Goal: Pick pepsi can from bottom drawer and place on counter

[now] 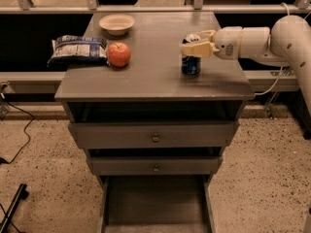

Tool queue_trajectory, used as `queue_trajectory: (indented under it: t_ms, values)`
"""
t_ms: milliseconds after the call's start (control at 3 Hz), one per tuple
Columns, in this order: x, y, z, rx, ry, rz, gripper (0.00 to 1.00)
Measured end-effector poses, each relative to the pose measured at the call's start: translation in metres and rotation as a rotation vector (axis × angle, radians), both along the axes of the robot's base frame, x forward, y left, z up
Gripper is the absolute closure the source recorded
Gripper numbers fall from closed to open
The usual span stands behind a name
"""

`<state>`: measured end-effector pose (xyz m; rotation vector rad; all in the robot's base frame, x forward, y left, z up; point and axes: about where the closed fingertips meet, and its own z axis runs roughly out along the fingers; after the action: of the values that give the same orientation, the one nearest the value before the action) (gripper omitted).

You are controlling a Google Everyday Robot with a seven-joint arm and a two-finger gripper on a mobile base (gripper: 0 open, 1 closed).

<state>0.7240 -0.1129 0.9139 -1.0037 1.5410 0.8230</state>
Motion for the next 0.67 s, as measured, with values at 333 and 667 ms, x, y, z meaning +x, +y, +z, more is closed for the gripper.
queue_trajectory:
  t_ms: [333, 667]
  values:
    - [0.0045, -0.0039, -0.0061, 0.013, 0.009, -0.007, 0.51]
    - [0.0047, 0.0014, -0.0068, 0.014, 0.011, 0.001, 0.20]
